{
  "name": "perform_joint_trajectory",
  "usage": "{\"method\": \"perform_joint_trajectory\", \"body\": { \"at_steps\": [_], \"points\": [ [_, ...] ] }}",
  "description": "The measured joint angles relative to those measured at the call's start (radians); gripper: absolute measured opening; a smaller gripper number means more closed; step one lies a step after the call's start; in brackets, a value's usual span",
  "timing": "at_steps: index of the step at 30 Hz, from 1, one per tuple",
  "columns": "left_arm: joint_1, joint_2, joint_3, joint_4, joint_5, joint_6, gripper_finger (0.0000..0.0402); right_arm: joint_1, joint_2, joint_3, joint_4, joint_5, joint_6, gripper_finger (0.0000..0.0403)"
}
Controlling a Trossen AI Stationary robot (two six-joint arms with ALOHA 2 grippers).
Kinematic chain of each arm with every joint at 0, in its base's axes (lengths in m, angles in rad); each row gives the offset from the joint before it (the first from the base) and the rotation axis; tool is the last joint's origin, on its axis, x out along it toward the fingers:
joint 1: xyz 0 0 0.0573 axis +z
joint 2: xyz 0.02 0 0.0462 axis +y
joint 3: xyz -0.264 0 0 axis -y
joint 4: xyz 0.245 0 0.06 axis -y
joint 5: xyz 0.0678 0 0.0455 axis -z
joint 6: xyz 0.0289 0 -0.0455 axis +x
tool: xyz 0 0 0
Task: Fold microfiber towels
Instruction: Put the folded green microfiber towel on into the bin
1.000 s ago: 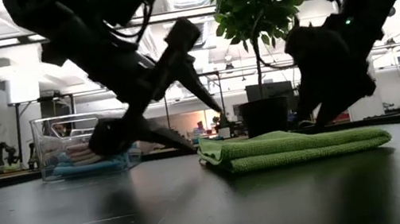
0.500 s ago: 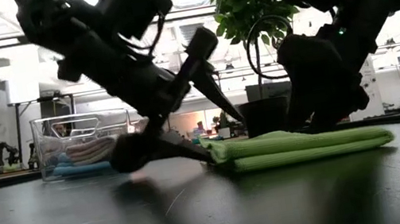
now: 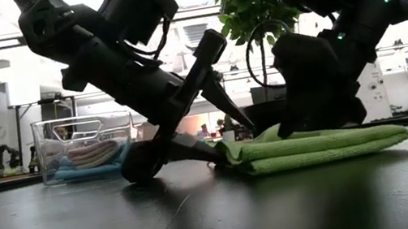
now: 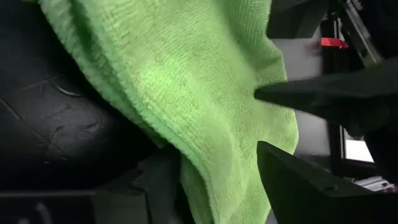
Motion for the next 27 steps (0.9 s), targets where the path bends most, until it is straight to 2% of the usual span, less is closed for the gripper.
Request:
{"method": "perform_joint_trajectory", "body": {
  "at_steps": [7,16,20,24,27],
  "points": [
    [-0.001,0.002,0.001,0.005,-0.024,0.03,0.0134,0.0,0.013,0.0,0.027,0.001,0.004,0.0163],
    [-0.003,0.004,0.0,0.007,-0.054,0.107,0.0013,0.0,0.009,-0.001,0.054,0.001,-0.023,0.0052],
    [-0.003,-0.003,0.0,-0.001,-0.057,0.147,0.0006,0.0,0.004,-0.001,0.089,0.001,-0.046,0.0015],
    [0.004,-0.047,-0.007,-0.046,-0.067,0.216,0.0002,0.0,-0.01,0.001,0.112,0.001,-0.056,0.001],
    [0.012,-0.128,-0.007,-0.157,-0.067,0.26,0.0002,0.0,-0.02,0.03,0.112,0.002,-0.096,0.001]
  ]
}}
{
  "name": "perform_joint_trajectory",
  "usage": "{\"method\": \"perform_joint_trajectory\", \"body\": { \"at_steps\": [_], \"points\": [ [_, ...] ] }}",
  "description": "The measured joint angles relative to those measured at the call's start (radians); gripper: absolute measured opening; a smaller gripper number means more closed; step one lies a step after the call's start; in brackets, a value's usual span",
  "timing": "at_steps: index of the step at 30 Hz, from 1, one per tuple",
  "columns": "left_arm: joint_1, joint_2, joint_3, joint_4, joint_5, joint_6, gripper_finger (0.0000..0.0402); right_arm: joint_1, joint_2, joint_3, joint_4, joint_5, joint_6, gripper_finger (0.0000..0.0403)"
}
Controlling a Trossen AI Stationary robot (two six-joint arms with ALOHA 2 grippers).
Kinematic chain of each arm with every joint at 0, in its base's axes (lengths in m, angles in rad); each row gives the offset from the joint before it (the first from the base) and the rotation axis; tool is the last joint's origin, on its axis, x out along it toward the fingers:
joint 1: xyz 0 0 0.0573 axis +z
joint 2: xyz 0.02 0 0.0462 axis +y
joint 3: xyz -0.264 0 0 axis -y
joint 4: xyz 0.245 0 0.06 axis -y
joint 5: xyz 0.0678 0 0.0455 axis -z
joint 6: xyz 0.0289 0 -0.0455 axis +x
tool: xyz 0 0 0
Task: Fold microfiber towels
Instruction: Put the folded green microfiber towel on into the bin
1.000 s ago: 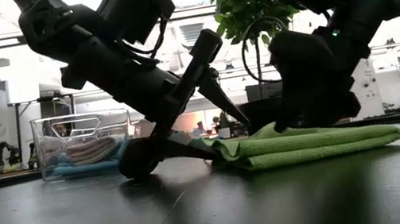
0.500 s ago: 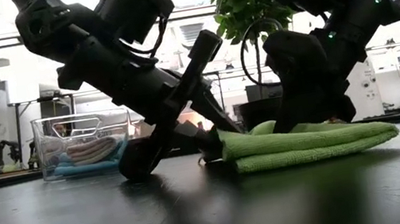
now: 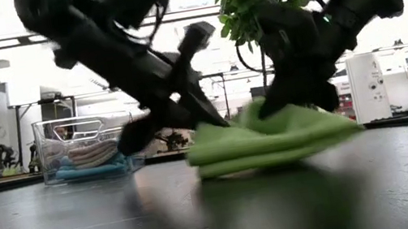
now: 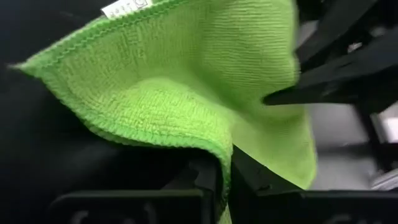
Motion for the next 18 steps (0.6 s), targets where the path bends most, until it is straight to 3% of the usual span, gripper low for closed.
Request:
{"method": "perform_joint_trajectory", "body": {
  "at_steps": [7,13,18],
  "points": [
    [0.019,-0.219,0.0,-0.298,-0.011,0.122,0.0001,-0.034,-0.003,0.13,0.0,0.007,-0.15,0.0009],
    [0.024,-0.41,-0.001,-0.574,-0.101,0.17,0.0001,-0.108,0.004,0.248,-0.003,-0.002,-0.279,0.0009],
    [0.041,-0.542,-0.001,-0.672,-0.18,0.235,0.0001,-0.164,0.075,0.381,0.0,-0.019,-0.39,0.0009]
  ]
}}
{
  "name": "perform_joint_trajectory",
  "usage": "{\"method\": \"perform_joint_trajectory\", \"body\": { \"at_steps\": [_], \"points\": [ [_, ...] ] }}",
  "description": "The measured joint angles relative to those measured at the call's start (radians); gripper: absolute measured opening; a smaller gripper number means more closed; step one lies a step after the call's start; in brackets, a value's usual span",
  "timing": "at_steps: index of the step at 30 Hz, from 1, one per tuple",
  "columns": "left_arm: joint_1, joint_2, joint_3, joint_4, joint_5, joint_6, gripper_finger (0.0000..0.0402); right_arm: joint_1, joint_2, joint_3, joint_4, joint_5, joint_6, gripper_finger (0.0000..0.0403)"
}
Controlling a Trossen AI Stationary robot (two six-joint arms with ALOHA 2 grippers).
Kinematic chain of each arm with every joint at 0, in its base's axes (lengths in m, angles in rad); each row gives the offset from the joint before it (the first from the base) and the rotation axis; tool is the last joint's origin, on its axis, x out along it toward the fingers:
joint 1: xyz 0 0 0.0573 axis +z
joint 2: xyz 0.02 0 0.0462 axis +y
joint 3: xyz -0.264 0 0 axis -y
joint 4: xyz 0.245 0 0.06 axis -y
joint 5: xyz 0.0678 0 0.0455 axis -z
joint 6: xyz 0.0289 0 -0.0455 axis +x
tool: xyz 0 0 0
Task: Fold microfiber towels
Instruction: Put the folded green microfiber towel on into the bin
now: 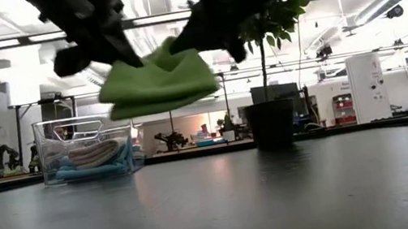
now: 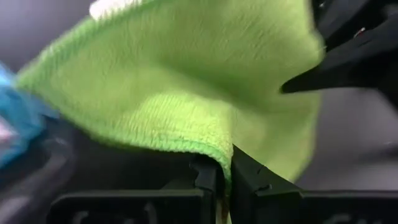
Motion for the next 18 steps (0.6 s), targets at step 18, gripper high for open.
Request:
{"method": "perform_joint_trajectory", "body": {
  "at_steps": [18],
  "points": [
    [0.268,-0.279,0.0,-0.353,-0.023,0.218,0.0001,-0.198,0.402,0.577,-0.127,-0.14,-0.264,0.0009]
  ]
}}
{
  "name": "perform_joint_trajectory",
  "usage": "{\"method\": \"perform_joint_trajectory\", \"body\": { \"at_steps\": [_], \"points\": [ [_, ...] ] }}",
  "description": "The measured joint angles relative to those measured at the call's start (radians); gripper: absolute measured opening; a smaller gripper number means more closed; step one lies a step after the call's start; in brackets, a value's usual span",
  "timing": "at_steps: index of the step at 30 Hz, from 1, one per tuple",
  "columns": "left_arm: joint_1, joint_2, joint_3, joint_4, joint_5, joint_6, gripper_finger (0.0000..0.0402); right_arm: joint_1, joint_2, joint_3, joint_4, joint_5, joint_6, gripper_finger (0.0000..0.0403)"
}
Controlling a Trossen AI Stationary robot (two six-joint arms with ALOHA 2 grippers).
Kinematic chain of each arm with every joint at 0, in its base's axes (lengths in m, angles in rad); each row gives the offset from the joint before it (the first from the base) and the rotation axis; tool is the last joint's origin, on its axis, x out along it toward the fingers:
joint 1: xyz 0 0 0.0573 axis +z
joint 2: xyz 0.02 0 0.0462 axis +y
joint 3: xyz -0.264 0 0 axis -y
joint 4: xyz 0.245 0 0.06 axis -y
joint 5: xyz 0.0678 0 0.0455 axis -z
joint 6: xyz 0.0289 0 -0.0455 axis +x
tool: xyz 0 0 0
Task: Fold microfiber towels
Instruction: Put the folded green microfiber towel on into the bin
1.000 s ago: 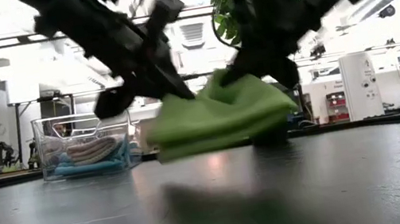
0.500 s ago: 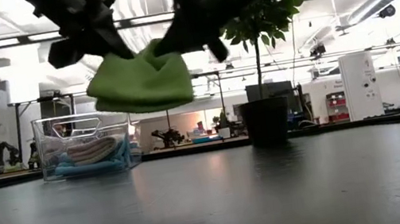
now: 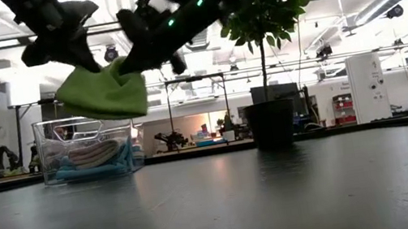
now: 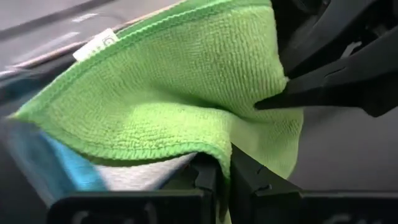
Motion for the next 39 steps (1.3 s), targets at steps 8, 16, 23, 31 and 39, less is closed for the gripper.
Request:
{"method": "perform_joint_trajectory", "body": {
  "at_steps": [8,16,23,31,39],
  "points": [
    [0.14,-0.01,0.0,-0.044,-0.008,0.112,0.0001,-0.058,0.179,0.203,-0.005,-0.053,-0.038,0.0009],
    [0.277,0.021,0.0,-0.075,-0.011,0.202,0.0001,-0.094,0.288,0.366,-0.046,-0.083,-0.067,0.0009],
    [0.346,0.067,-0.002,-0.103,-0.008,0.232,0.0001,-0.112,0.354,0.428,-0.07,-0.098,-0.068,0.0009],
    [0.348,0.14,-0.005,-0.103,0.029,0.206,0.0001,-0.126,0.352,0.432,-0.101,-0.096,-0.07,0.0009],
    [0.353,0.198,-0.005,-0.103,0.027,0.177,0.0001,-0.126,0.35,0.432,-0.121,-0.096,-0.085,0.0025]
  ]
}}
